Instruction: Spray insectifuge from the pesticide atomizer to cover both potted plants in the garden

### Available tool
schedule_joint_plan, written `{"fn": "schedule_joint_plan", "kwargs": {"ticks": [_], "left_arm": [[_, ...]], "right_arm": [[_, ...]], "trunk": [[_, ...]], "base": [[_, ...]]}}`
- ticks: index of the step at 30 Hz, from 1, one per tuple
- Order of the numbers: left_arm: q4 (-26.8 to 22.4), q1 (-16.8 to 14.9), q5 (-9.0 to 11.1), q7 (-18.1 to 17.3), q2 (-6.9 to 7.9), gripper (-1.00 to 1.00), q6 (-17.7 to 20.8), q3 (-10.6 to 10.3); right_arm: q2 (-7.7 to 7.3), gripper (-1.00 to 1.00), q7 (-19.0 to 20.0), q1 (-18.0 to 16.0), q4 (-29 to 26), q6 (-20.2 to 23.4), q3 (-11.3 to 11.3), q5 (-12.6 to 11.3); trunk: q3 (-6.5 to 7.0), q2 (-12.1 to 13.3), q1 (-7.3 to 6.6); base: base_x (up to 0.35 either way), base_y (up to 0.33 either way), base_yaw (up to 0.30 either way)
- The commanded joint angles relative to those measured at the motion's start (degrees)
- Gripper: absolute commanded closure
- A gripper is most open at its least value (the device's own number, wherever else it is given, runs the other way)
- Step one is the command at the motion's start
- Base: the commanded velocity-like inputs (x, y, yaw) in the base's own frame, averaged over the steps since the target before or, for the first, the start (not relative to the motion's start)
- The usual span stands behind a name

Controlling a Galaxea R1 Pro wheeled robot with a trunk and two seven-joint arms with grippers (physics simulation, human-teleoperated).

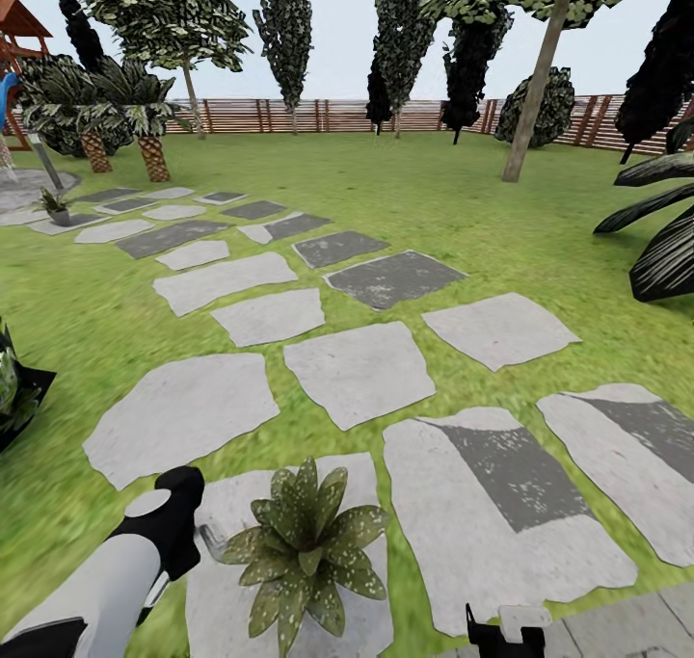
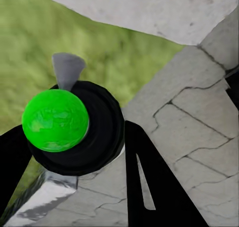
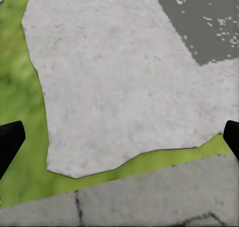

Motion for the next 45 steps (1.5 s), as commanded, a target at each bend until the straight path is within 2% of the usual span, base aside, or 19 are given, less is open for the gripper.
{"fn": "schedule_joint_plan", "kwargs": {"ticks": [1, 3, 6, 7, 8, 10, 13, 15, 16, 19, 23, 34, 35, 37, 38, 39, 41, 43, 45], "left_arm": [[0.11, -0.02, -0.05, 0.44, -0.26, 1.00, 0.40, 0.32], [0.65, 0.00, 2.16, 0.90, -0.30, 1.00, 0.16, 0.41], [0.40, 0.54, 8.64, 1.17, 0.02, 1.00, -1.41, 0.37], [0.24, 0.60, 10.62, 1.20, 0.17, 1.00, -4.07, 0.49], [0.20, 0.73, 12.91, 1.21, 0.61, 1.00, -7.60, 0.88], [0.17, 1.24, 15.02, 1.21, 1.57, 1.00, -10.51, 1.41], [0.32, 2.61, 20.79, 1.34, 4.19, 1.00, -12.41, 3.00], [0.23, 4.13, 22.49, 3.37, 4.60, 1.00, -14.33, 3.45], [0.56, 4.94, 23.29, 5.44, 4.67, 1.00, -15.28, 4.66], [0.17, 5.39, 24.40, 6.56, 4.63, 1.00, -15.73, 6.46], [-0.03, 5.43, 26.61, 6.74, 4.59, 1.00, -15.91, 6.66], [-0.04, 5.43, 27.01, 6.93, 3.57, 1.00, -18.13, 7.02], [-0.04, 5.43, 27.01, 6.93, 3.40, 1.00, -18.17, 7.02], [0.00, 5.43, 27.02, 6.93, 3.04, 1.00, -18.45, 7.02], [0.00, 5.43, 27.02, 6.93, 2.83, 1.00, -19.20, 7.02], [0.02, 5.43, 27.03, 6.93, 2.61, 1.00, -20.95, 7.02], [0.41, 5.43, 27.05, 6.91, 2.38, 1.00, -23.27, 6.95], [1.12, 5.47, 26.96, 6.81, 2.59, 1.00, -24.95, 6.75], [4.22, 5.50, 26.43, 6.72, 2.94, 1.00, -32.60, 6.38]], "right_arm": [[0.01, -1.00, -0.20, -0.04, 0.06, -0.13, -0.43, 0.62], [0.01, -1.00, -0.15, -0.04, 0.06, -0.14, -0.43, 0.61], [0.01, -1.00, -0.13, -0.04, 0.06, -0.17, -0.37, 0.63], [0.01, -1.00, -0.13, -0.04, 0.06, -0.18, -0.40, 0.63], [-0.06, -1.00, -0.13, -0.04, 0.06, -0.18, -0.42, 0.63], [-0.13, -1.00, -0.13, -0.04, 0.06, -0.18, -0.42, 0.63], [-0.26, -1.00, -0.20, -0.04, 0.06, -0.18, -0.43, 0.63], [-0.26, -1.00, -0.21, -0.04, 0.06, -0.18, -0.43, 0.63], [-0.26, -1.00, -0.22, -0.04, 0.06, -0.18, -0.43, 0.63], [-0.26, -1.00, -0.22, -0.04, 0.06, -0.18, -0.43, 0.63], [-0.26, -1.00, -0.22, -0.04, 0.06, -0.18, -0.43, 0.63], [-0.45, -1.00, -0.27, -0.08, -0.74, -0.21, -0.47, 0.59], [-0.53, -1.00, -0.14, -0.10, -2.26, -0.19, -0.30, 0.67], [-0.59, -1.00, 0.52, -0.12, -8.36, -0.02, 1.67, 2.71], [-0.60, -1.00, 1.72, -0.09, -10.62, 0.08, 3.07, 4.64], [-0.56, -1.00, 4.77, -0.17, -13.13, 0.74, 4.87, 8.10], [-0.39, -1.00, 13.08, -2.70, -16.08, 6.27, 6.38, 13.51], [-0.36, -1.00, 20.59, -6.04, -17.31, 10.70, 6.73, 14.88], [-0.35, -1.00, 29.34, -8.96, -17.79, 12.47, 6.88, 15.43]], "trunk": [[-0.05, -0.02, -0.03], [-0.05, -0.02, -0.03], [-0.05, -0.02, -0.03], [-0.05, -0.02, -0.03], [-0.05, -0.02, -0.03], [-0.05, -0.02, -0.03], [-0.05, -0.02, -0.03], [-0.05, -0.02, -0.03], [-0.05, -0.02, -0.03], [-0.05, -0.02, -0.03], [-0.05, -0.02, -0.03], [-0.05, -0.02, -0.03], [-0.05, -0.02, -0.03], [-0.05, -0.02, -0.03], [-0.05, -0.02, -0.03], [-0.05, -0.02, -0.03], [-0.05, -0.02, -0.03], [-0.05, -0.02, -0.03], [-0.05, -0.02, -0.03]], "base": [[-0.267, 0.000, 0.000], [-0.316, 0.000, 0.000], [-0.334, 0.000, 0.000], [-0.338, 0.000, 0.000], [-0.338, 0.000, 0.000], [-0.338, 0.000, 0.000], [-0.338, 0.000, 0.000], [-0.338, 0.000, 0.000], [-0.338, 0.000, 0.000], [-0.338, 0.000, 0.000], [-0.338, 0.000, 0.000], [-0.303, -0.125, 0.000], [-0.284, -0.168, 0.000], [-0.284, -0.168, 0.000], [-0.284, -0.167, 0.000], [-0.284, -0.156, 0.000], [-0.187, -0.069, 0.000], [-0.044, -0.015, 0.000], [-0.012, -0.004, 0.000]]}}
